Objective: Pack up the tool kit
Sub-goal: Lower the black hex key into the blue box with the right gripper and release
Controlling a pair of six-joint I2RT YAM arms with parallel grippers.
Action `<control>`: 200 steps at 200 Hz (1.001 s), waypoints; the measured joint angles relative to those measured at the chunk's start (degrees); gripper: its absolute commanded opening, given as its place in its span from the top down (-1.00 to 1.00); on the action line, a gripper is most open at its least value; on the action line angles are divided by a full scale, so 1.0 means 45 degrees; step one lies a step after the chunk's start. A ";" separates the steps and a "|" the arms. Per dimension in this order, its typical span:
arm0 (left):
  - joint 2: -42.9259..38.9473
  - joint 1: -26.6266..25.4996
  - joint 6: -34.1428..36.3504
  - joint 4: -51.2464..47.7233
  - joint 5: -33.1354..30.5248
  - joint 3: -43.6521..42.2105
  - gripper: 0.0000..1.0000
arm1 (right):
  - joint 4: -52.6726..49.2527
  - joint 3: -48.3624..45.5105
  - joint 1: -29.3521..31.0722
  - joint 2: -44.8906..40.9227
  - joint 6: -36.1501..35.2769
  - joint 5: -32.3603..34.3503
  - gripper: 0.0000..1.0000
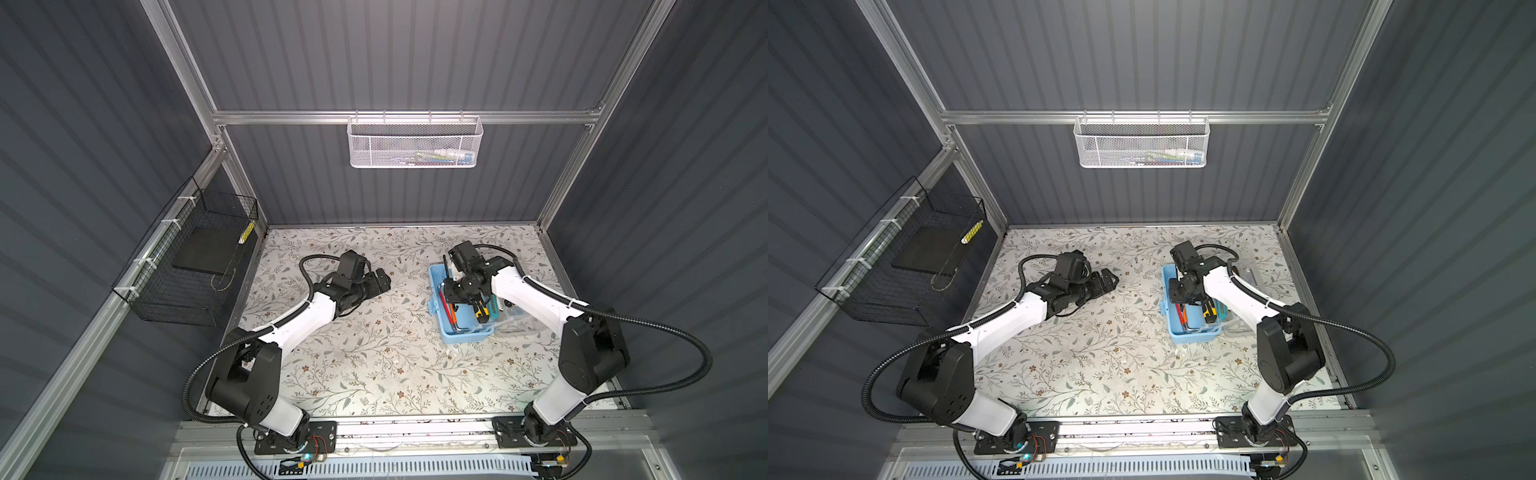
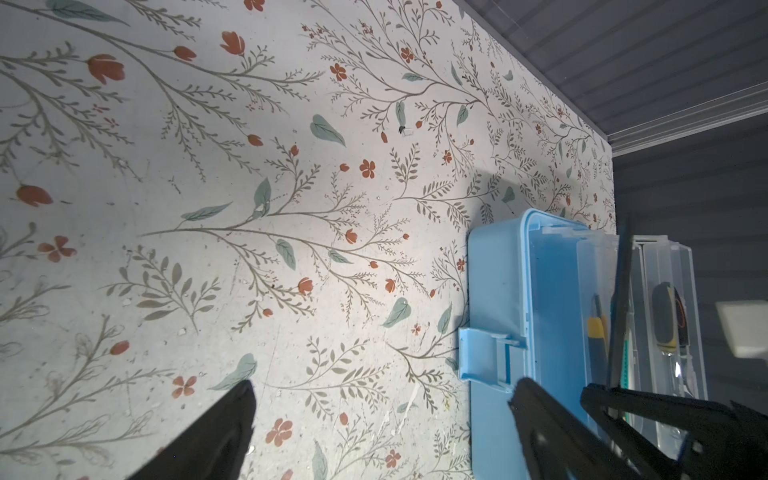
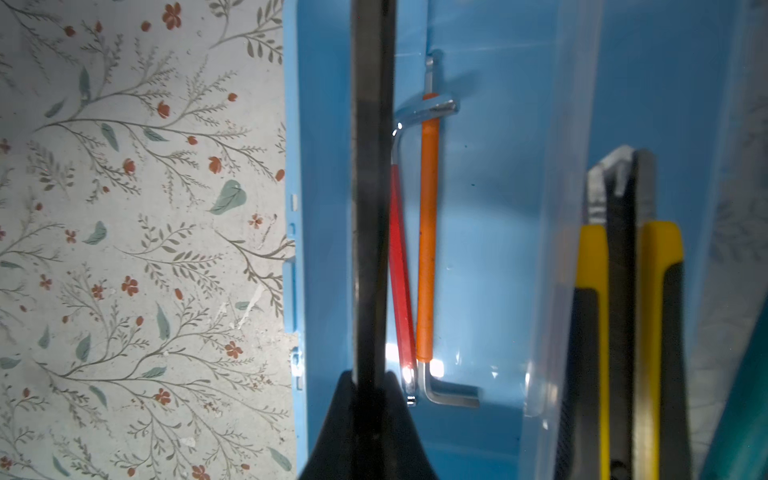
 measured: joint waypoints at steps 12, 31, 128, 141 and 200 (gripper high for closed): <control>0.0005 0.0000 0.0000 0.0000 0.0005 0.0000 -0.95 | -0.0219 0.0019 0.0039 0.0355 -0.0039 0.0253 0.92; 0.0024 0.0000 0.0005 0.0000 0.0005 0.0000 -0.95 | -0.0505 0.0024 0.0165 0.0811 -0.0083 0.0578 0.89; 0.0073 0.0000 0.0005 0.0005 0.0005 -0.0073 -0.95 | -0.0908 0.0539 0.0345 0.1637 -0.0044 0.1549 0.65; 0.0073 0.0005 0.0005 0.0000 0.0005 -0.0160 -0.95 | -0.0913 0.0539 0.0384 0.1724 -0.0034 0.1632 0.62; 0.0073 0.0024 0.0005 -0.0083 0.0005 -0.0277 -0.96 | -0.0913 0.0539 0.0510 0.1846 0.0015 0.1734 0.48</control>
